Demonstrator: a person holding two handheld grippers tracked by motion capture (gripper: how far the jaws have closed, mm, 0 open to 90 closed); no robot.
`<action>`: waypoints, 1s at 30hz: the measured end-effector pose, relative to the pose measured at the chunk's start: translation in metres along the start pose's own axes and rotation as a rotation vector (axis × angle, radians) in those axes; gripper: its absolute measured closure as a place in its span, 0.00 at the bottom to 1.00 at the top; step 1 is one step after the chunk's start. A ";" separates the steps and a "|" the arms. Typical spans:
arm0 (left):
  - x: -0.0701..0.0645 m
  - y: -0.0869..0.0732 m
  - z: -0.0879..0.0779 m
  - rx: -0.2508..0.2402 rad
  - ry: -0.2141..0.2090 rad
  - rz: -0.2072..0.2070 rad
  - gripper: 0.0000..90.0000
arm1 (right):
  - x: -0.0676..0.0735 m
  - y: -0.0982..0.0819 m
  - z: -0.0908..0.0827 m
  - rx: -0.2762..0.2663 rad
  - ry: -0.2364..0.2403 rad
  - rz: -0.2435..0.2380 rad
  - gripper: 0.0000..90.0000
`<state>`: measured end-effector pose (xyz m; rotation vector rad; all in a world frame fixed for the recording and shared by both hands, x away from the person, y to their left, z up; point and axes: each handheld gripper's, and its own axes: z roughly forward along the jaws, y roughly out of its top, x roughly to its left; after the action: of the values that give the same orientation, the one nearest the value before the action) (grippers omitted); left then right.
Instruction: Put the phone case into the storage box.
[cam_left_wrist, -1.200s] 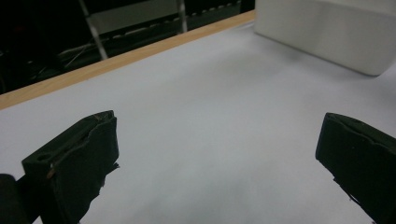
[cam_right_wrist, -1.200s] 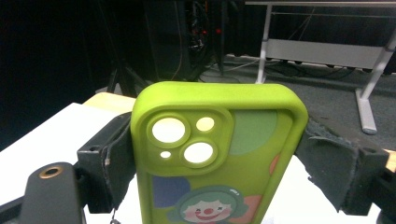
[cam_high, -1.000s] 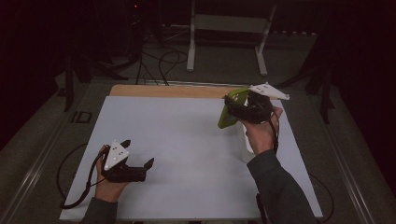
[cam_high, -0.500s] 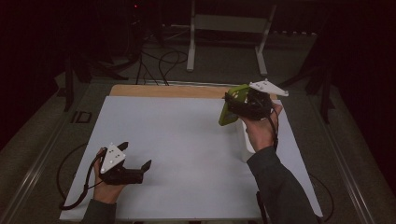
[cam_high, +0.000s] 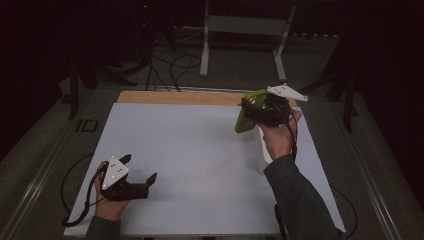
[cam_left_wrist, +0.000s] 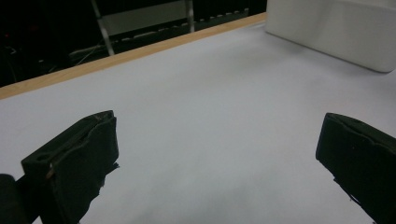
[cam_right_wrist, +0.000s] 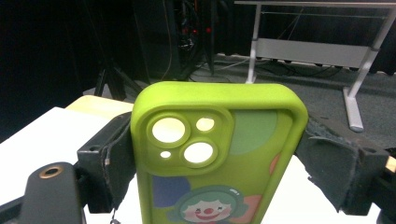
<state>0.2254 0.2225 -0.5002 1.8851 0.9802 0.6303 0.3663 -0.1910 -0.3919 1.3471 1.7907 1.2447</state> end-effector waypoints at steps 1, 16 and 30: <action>0.000 0.000 0.000 0.001 0.000 0.001 0.00 | 0.000 0.000 0.001 0.000 0.000 -0.001 0.18; 0.004 -0.003 -0.003 -0.012 0.008 -0.009 0.00 | -0.005 0.006 0.002 -0.010 -0.023 0.004 0.18; 0.008 -0.004 -0.004 -0.014 0.020 -0.019 0.00 | -0.011 0.013 0.008 -0.029 -0.047 0.018 0.18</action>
<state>0.2250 0.2325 -0.5013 1.8586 1.0027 0.6444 0.3819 -0.1976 -0.3842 1.3680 1.7258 1.2330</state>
